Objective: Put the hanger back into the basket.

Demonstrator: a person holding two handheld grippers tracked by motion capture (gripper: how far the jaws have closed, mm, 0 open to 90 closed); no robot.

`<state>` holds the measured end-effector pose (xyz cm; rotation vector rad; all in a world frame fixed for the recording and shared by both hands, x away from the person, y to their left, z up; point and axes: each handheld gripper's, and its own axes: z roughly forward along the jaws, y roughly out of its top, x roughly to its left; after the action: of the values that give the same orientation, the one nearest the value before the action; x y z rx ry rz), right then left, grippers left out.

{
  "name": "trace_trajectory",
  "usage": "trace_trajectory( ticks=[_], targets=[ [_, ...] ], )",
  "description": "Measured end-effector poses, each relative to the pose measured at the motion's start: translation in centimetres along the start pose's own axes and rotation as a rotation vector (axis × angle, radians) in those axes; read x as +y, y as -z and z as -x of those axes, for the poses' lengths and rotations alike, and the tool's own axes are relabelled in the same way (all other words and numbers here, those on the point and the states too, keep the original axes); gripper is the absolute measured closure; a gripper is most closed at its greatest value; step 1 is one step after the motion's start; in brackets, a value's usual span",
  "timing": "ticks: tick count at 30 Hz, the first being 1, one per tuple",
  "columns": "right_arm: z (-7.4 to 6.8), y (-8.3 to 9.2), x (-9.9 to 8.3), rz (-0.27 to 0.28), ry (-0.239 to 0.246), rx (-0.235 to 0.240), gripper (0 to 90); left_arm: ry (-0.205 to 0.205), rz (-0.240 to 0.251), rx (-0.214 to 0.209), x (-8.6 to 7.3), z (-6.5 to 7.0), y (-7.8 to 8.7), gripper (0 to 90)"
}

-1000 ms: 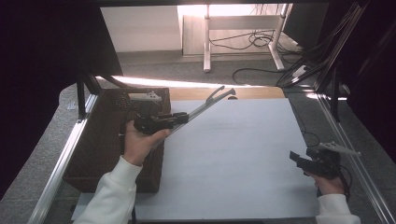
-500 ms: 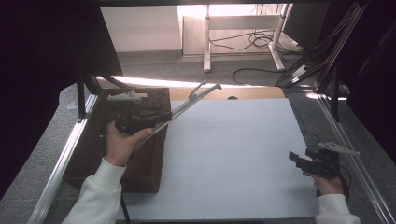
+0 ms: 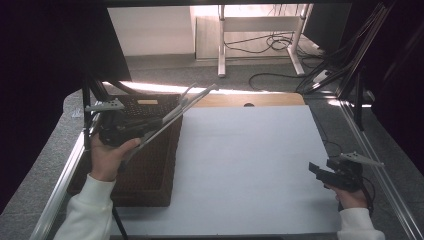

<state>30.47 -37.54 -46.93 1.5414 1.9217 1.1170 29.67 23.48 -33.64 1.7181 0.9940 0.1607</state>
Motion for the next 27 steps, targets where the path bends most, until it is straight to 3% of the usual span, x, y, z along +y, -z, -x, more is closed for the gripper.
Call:
trace_trajectory(
  ticks=[27],
  targets=[
    [-0.3, -0.1, -0.1, -0.010, 0.004, 0.000, 25.9, 0.050, 0.092, 0.076, -3.9, -3.8, 6.6, 82.5]
  ],
)
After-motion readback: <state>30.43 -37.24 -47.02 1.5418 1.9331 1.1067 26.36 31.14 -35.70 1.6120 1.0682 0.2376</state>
